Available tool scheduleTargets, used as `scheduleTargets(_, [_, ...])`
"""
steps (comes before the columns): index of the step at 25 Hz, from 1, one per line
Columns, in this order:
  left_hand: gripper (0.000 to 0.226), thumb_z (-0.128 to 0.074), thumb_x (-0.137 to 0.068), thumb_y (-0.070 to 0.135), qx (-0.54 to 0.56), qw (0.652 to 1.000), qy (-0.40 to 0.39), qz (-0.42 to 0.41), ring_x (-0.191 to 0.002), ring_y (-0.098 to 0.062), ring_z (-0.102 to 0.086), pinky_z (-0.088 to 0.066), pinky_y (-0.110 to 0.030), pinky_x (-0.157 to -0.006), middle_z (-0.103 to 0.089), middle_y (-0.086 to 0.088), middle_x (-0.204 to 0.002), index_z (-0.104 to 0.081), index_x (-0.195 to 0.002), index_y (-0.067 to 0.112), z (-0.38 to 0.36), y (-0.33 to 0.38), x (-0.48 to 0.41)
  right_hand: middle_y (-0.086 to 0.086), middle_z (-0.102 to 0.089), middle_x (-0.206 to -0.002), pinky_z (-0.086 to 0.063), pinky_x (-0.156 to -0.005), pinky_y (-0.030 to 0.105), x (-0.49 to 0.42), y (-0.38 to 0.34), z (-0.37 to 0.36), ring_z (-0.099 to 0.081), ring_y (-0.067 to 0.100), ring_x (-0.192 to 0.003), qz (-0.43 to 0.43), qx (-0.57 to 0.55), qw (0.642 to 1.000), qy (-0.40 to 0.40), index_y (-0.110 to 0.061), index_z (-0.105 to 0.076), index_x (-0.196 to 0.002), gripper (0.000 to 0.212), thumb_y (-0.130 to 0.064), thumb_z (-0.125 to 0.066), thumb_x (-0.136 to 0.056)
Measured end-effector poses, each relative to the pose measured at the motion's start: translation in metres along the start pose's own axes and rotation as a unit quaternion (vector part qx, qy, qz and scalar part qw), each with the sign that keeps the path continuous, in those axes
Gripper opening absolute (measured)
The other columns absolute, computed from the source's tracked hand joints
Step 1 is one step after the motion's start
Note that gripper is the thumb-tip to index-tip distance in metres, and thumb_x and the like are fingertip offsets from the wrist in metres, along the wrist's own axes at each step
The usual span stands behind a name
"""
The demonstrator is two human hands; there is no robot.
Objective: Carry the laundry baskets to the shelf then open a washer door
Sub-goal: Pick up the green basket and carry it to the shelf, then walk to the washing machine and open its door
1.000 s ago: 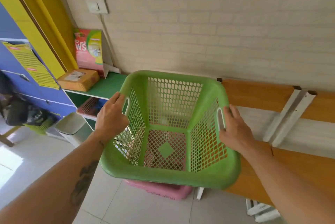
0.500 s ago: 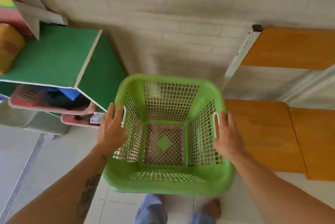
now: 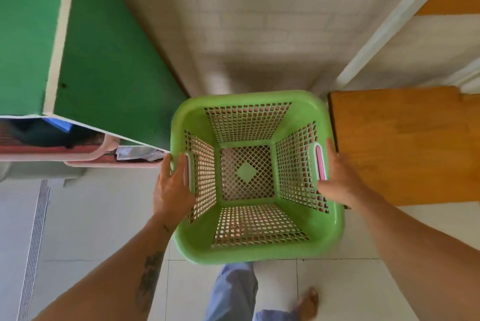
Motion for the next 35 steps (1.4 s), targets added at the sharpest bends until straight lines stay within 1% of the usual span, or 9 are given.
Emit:
scheduleTargets(4, [0.047, -0.059, -0.077, 0.009, -0.008, 1.000, 0.006, 0.010, -0.112, -0.035, -0.056, -0.055, -0.048, -0.083, -0.052, -0.012, -0.133, -0.060, -0.123, 0.015, 0.049, 0.034, -0.005, 0.005, -0.022, -0.159, -0.030, -0.116, 0.051, 0.044, -0.013, 0.040, -0.028, 0.031, -0.144, 0.020, -0.008, 1.000, 0.014, -0.024, -0.014, -0.153, 0.088, -0.022, -0.065, -0.081])
scheduleTargets(6, [0.049, -0.053, -0.074, 0.000, 0.012, 1.000, -0.002, 0.001, -0.108, -0.026, -0.057, -0.055, -0.040, -0.082, -0.057, -0.007, -0.129, -0.063, -0.120, 0.016, 0.076, 0.076, -0.005, 0.004, -0.025, -0.158, -0.028, -0.116, 0.047, 0.076, -0.011, 0.067, -0.028, 0.028, -0.143, 0.026, -0.009, 0.999, 0.038, -0.019, -0.021, -0.152, 0.079, -0.025, -0.061, -0.084])
scheduleTargets(10, [0.057, -0.051, -0.077, 0.004, 0.032, 0.993, -0.049, -0.101, -0.101, -0.021, -0.065, -0.057, -0.032, -0.073, -0.058, 0.001, -0.135, -0.058, -0.129, 0.026, 0.117, 0.189, 0.010, 0.002, -0.022, -0.159, -0.030, -0.115, 0.042, 0.147, 0.023, 0.126, -0.026, 0.024, -0.144, 0.014, -0.027, 0.994, 0.102, -0.017, -0.024, -0.152, 0.070, -0.029, -0.057, -0.091])
scheduleTargets(13, [0.058, -0.047, -0.077, 0.007, 0.003, 0.974, -0.092, -0.206, -0.115, -0.022, -0.061, -0.054, -0.034, -0.089, -0.060, 0.000, -0.135, -0.057, -0.132, 0.023, 0.130, 0.279, 0.046, 0.002, -0.026, -0.158, -0.032, -0.113, 0.042, 0.201, 0.069, 0.164, -0.030, 0.024, -0.142, 0.002, -0.055, 0.989, 0.140, -0.017, -0.029, -0.150, 0.068, -0.030, -0.058, -0.090])
scheduleTargets(18, [0.050, -0.043, -0.085, 0.011, -0.052, 0.936, -0.120, -0.327, -0.121, -0.024, -0.057, -0.048, -0.030, -0.093, -0.061, -0.002, -0.132, -0.056, -0.133, 0.021, 0.122, 0.424, 0.141, 0.009, -0.046, -0.139, -0.041, -0.101, 0.042, 0.292, 0.180, 0.220, -0.045, 0.029, -0.128, -0.024, -0.096, 0.965, 0.245, -0.009, -0.046, -0.135, 0.053, -0.028, -0.058, -0.086])
scheduleTargets(25, [0.048, -0.045, -0.085, 0.016, -0.052, 0.876, -0.088, -0.471, -0.111, -0.023, -0.058, -0.050, -0.026, -0.076, -0.058, -0.002, -0.129, -0.054, -0.131, 0.026, 0.077, 0.622, 0.312, 0.006, -0.037, -0.149, -0.038, -0.107, 0.043, 0.426, 0.376, 0.285, -0.040, 0.027, -0.134, -0.076, -0.126, 0.916, 0.373, -0.016, -0.036, -0.145, 0.067, -0.039, -0.057, -0.086])
scheduleTargets(30, [0.042, -0.046, -0.087, 0.014, -0.033, 0.822, -0.131, -0.554, -0.093, -0.018, -0.059, -0.053, -0.026, -0.073, -0.057, 0.000, -0.121, -0.057, -0.126, 0.024, 0.027, 0.754, 0.440, 0.001, -0.032, -0.152, -0.033, -0.112, 0.040, 0.514, 0.514, 0.313, -0.034, 0.023, -0.139, -0.152, -0.133, 0.882, 0.426, -0.020, -0.033, -0.147, 0.068, -0.041, -0.056, -0.087])
scheduleTargets(33, [0.037, -0.046, -0.089, 0.015, -0.036, 0.782, -0.150, -0.604, -0.092, -0.023, -0.065, -0.056, -0.033, -0.081, -0.063, -0.003, -0.113, -0.059, -0.122, 0.022, -0.009, 0.829, 0.502, 0.001, -0.035, -0.150, -0.034, -0.111, 0.041, 0.548, 0.590, 0.326, -0.036, 0.023, -0.137, -0.202, -0.135, 0.862, 0.445, -0.020, -0.034, -0.147, 0.067, -0.041, -0.055, -0.087])
scheduleTargets(35, [0.037, -0.046, -0.089, 0.016, -0.053, 0.764, -0.145, -0.627, -0.105, -0.024, -0.062, -0.051, -0.031, -0.091, -0.061, -0.002, -0.121, -0.059, -0.123, 0.024, -0.037, 0.883, 0.537, 0.001, -0.036, -0.150, -0.035, -0.111, 0.040, 0.564, 0.641, 0.335, -0.037, 0.023, -0.136, -0.234, -0.140, 0.846, 0.458, -0.019, -0.035, -0.146, 0.067, -0.040, -0.056, -0.086])
Point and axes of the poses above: each hand's wrist, its own x-axis away from the middle knuckle, its own z-axis out of the back of the hand, y = z × x, the point moved 3 cm from there along -x, towards the middle knuckle
